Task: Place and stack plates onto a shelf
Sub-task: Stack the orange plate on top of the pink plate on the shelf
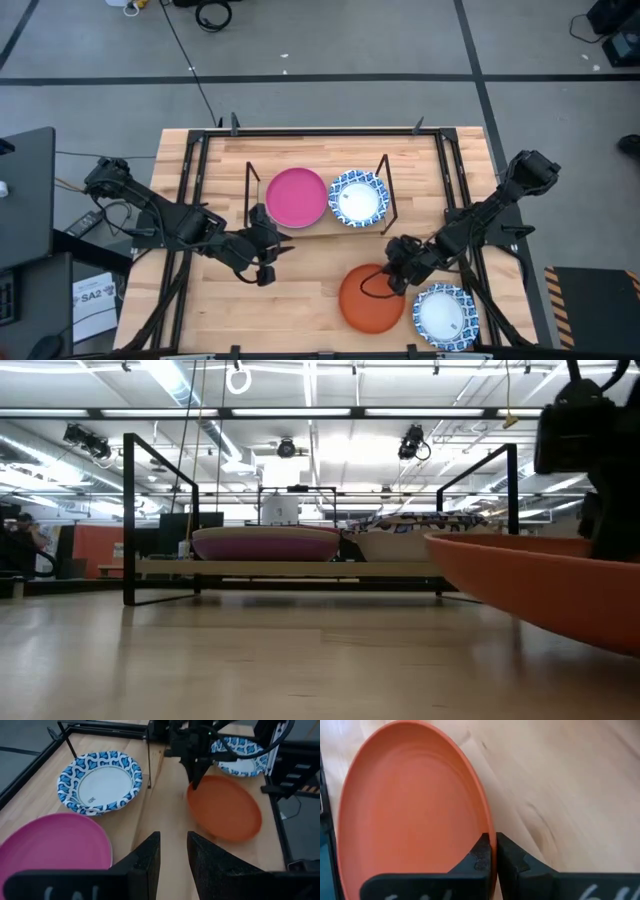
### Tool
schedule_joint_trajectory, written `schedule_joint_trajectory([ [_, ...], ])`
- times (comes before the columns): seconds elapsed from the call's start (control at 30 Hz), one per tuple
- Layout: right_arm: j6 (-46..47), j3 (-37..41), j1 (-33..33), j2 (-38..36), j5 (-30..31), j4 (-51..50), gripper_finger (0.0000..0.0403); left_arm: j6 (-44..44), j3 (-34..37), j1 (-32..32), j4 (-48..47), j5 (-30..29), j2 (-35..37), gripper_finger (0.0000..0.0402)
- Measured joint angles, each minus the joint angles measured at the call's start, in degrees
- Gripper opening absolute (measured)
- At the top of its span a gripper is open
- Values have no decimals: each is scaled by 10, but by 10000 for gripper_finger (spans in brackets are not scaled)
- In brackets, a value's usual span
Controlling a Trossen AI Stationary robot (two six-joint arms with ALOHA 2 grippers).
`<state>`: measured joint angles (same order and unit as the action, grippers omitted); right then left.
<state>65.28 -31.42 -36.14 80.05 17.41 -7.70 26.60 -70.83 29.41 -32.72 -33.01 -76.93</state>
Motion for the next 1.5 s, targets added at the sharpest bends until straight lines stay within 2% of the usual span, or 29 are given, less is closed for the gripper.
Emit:
schedule_joint_trajectory([
  [0.27, -4, -35, 18, 0, 31, 2, 17, 42, 0, 0, 29, 0, 0, 103],
  [0.73, -26, -113, 73, 0, 81, 6, 17, 59, 0, -23, 29, 0, 0, 103],
  [1.23, -173, -173, 156, 0, 140, 9, 17, 57, 0, -69, 27, 0, 0, 103],
  [1.5, -190, -175, 188, -1, 160, 25, 17, 53, 0, -96, -7, 0, 0, 103],
])
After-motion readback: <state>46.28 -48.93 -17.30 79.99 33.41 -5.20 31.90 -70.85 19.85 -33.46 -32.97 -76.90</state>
